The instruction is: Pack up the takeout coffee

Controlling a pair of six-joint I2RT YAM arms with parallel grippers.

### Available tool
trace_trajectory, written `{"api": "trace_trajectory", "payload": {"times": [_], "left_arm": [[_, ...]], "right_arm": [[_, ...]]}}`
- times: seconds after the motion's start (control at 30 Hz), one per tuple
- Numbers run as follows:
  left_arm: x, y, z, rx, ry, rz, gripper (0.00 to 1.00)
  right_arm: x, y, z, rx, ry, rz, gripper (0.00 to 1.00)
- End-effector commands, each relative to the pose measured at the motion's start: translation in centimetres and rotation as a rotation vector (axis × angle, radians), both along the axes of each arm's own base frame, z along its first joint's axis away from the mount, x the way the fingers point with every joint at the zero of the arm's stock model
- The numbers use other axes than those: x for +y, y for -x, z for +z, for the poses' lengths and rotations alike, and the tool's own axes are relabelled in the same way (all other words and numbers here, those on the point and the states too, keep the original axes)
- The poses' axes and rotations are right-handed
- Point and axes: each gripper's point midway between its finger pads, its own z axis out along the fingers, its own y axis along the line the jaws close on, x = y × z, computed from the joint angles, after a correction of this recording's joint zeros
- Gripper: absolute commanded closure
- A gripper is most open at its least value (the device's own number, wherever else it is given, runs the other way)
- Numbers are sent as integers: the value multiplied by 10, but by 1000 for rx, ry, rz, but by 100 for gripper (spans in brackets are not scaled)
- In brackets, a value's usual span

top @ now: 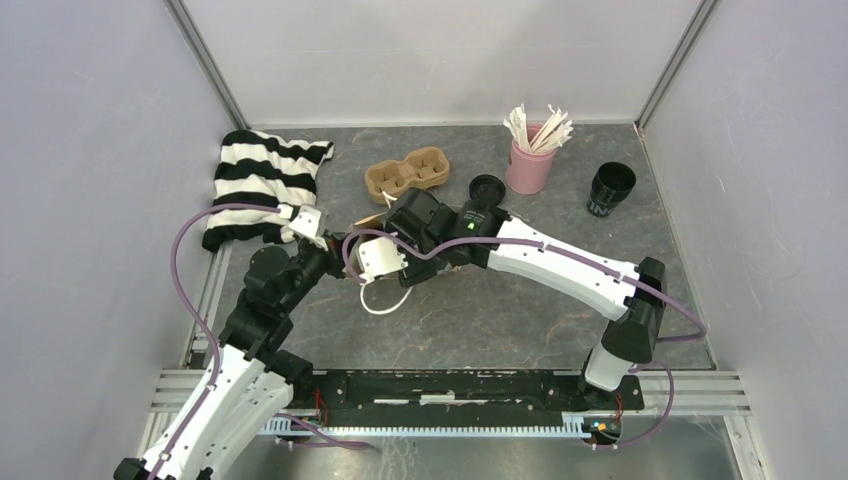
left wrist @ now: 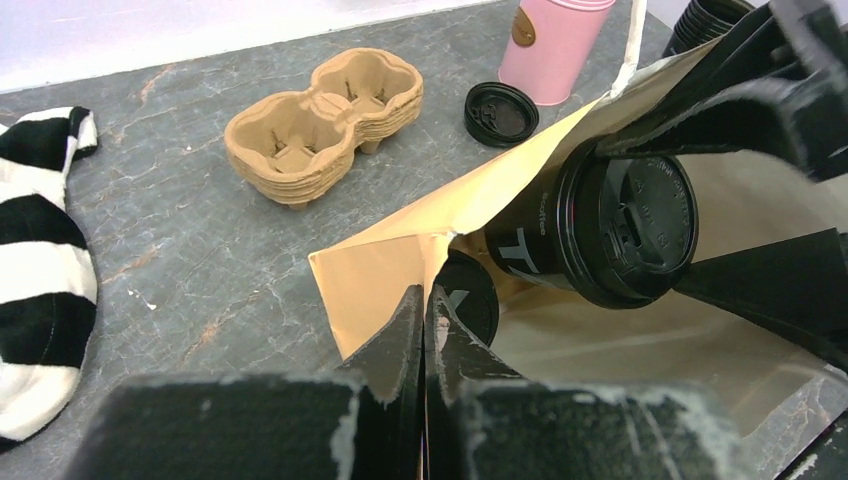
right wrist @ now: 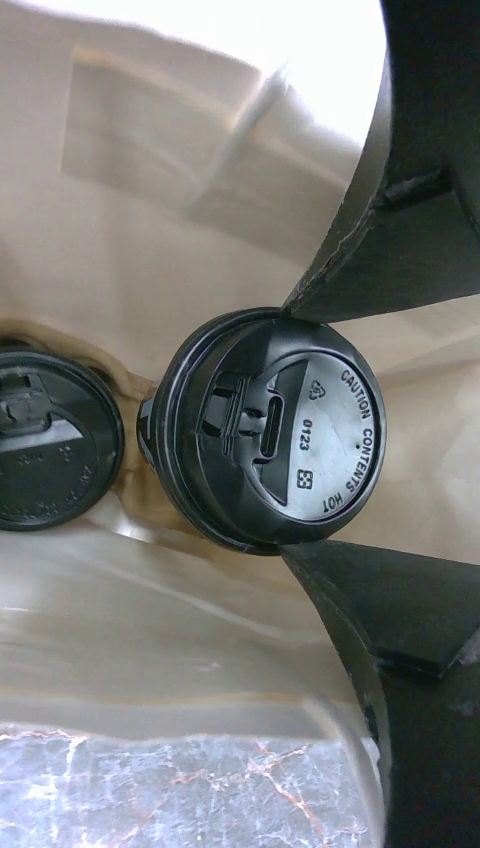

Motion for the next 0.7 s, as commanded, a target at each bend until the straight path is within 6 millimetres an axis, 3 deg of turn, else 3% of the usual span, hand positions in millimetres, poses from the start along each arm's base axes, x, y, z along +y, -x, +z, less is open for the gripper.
{"api": "trace_trajectory", "payload": {"times": [0.0, 0.17, 0.4, 0.67], "left_arm": [[0, -1, 21, -72, -39, -11, 98], [-4, 2, 20, -71, -47, -29, 98], [-8, 3, 22, -75, -58, -47, 98], [-12, 4, 21, -75, -65, -60, 98]], "right_arm": [[-9, -11, -9, -36, 47, -2, 60], [-15, -15, -21, -34, 69, -25, 61], [-6, -26, -7, -64, 56, -18, 61], [-27, -39, -26, -62, 69, -39, 62]]}}
